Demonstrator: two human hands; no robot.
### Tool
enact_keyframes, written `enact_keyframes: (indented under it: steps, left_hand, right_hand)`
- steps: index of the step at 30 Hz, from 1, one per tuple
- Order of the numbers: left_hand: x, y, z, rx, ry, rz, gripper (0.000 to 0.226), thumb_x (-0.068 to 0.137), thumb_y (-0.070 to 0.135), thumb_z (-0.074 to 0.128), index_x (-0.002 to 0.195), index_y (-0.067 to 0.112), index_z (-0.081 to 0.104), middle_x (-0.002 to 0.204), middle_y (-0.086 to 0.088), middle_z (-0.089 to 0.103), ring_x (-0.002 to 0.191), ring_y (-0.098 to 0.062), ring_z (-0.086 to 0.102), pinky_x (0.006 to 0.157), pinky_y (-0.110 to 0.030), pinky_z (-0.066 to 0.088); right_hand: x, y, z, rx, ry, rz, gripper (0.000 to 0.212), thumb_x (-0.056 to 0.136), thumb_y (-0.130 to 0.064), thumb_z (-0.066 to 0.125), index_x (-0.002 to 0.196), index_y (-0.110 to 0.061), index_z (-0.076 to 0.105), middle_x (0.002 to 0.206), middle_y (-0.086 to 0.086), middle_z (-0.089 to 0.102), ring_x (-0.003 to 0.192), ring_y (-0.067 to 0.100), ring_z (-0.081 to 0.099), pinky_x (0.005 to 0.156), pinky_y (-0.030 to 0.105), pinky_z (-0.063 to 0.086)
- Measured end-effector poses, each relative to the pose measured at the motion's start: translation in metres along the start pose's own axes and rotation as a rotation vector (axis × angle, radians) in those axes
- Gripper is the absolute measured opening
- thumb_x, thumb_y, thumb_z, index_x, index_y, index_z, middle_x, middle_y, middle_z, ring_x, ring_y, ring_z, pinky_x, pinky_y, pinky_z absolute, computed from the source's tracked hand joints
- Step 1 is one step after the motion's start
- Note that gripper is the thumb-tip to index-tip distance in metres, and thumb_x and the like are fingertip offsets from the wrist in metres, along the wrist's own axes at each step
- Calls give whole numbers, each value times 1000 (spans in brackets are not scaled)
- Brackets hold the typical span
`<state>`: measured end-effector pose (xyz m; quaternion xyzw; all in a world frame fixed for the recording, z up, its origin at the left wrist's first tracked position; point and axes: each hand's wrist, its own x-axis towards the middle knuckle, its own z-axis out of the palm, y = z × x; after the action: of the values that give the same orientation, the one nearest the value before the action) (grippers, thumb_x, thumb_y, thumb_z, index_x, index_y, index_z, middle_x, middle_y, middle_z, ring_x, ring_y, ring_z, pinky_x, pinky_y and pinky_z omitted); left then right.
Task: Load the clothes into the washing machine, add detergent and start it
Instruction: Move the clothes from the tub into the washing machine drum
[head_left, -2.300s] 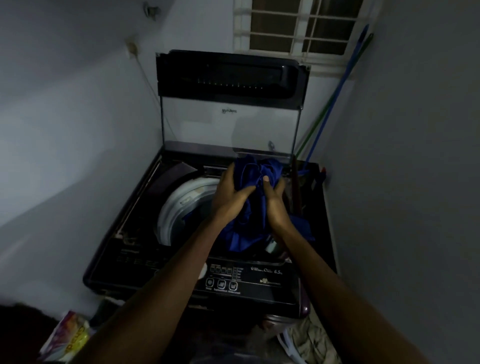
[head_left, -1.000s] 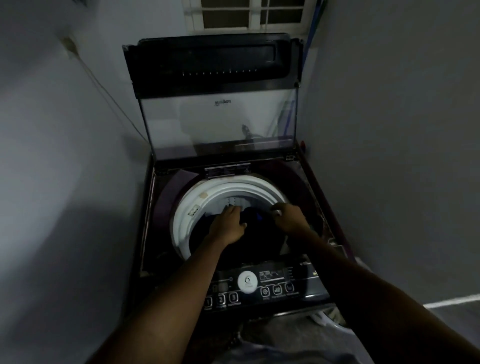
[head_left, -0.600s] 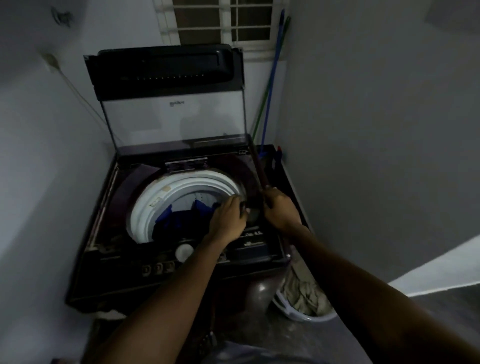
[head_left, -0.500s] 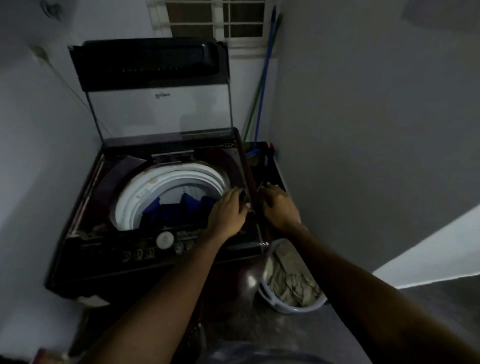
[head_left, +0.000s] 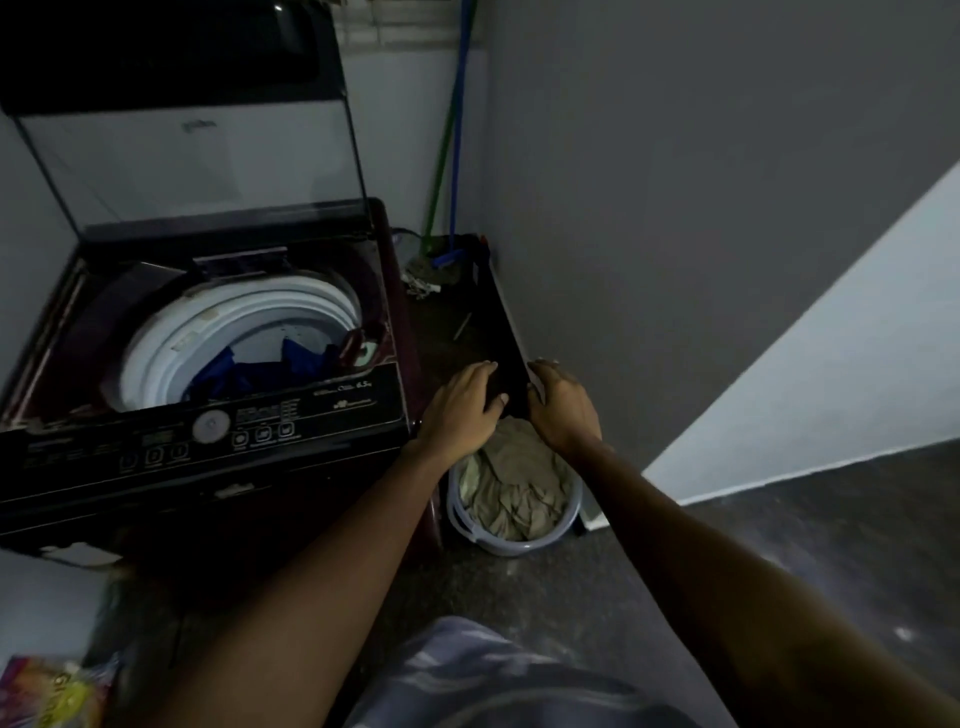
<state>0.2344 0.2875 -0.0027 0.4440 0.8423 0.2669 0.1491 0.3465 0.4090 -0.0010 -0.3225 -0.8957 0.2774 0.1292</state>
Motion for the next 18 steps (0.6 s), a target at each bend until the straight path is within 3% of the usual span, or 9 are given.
enact_keyframes:
  steps: [11,18]
  left_hand:
    - [4,-9,68,-113,-113,-43,52,102,44,44,146,16,42,148,-1,44,134,-21,44,108,-41,40]
    - [11,-2,111,-158,-102,-146,61,96,58,44,143,18,46,145,-1,49,132,-21,46,107,-39,41]
  right_hand:
    - [-30,57,7,54,164,169,39,93,-14,50,131,-11,56,135,7,57,124,24,52,100,29,41]
    - [-25,108,11,15,56,168,45,94,-25,51,139,-17,47,153,2,33,130,26,45,97,36,45]
